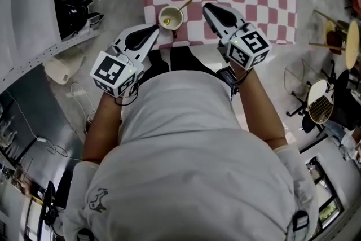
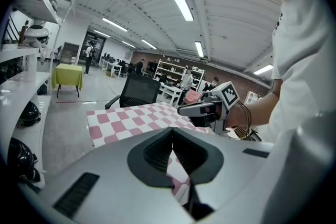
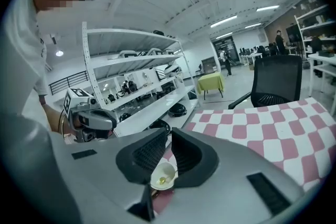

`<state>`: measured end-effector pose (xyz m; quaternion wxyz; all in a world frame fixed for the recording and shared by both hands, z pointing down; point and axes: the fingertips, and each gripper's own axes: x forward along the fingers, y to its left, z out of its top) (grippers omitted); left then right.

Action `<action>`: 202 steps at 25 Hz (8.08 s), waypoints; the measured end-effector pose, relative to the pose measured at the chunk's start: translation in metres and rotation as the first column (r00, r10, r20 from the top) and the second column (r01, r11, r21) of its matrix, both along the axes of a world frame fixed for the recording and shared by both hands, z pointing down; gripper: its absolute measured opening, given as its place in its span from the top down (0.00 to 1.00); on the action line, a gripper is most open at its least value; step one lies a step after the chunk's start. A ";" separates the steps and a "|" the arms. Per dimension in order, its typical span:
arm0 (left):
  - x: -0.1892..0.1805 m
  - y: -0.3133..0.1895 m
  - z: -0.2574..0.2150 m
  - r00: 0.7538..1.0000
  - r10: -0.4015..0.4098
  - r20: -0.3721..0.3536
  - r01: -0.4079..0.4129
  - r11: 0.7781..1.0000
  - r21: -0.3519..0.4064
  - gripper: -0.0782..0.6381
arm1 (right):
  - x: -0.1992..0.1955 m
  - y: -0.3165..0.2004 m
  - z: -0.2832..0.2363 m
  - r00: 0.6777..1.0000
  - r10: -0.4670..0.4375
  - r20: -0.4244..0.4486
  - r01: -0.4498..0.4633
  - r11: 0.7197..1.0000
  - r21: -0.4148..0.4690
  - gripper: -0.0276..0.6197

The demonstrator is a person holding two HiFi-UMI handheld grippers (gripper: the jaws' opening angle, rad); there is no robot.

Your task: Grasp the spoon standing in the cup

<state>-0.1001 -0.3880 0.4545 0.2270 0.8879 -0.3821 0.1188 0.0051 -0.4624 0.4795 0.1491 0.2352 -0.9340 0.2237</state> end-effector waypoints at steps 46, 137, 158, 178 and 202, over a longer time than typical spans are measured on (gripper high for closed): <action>0.034 -0.030 0.104 0.988 -0.141 -0.061 0.126 0.970 -0.207 0.87 | -0.031 -0.022 0.136 0.980 -0.200 -0.008 0.191 0.946 -0.261 0.87; -0.040 0.096 -0.060 0.982 0.162 0.096 -0.180 0.959 0.219 0.87 | -0.014 0.113 -0.114 0.981 0.160 0.113 -0.182 0.957 0.225 0.91; 0.052 0.173 -0.095 1.000 -0.005 0.027 -0.002 0.964 0.265 0.87 | 0.081 0.192 -0.131 0.982 0.054 0.179 -0.095 0.968 0.231 0.91; 0.105 0.307 -0.101 0.998 -0.068 0.012 0.062 0.958 0.278 0.87 | 0.115 0.327 -0.132 0.975 -0.030 0.219 -0.024 0.971 0.239 0.91; 0.010 0.427 -0.109 0.995 0.099 0.018 -0.099 0.947 0.306 0.87 | 0.042 0.479 -0.156 0.967 0.133 0.217 -0.193 0.940 0.282 0.91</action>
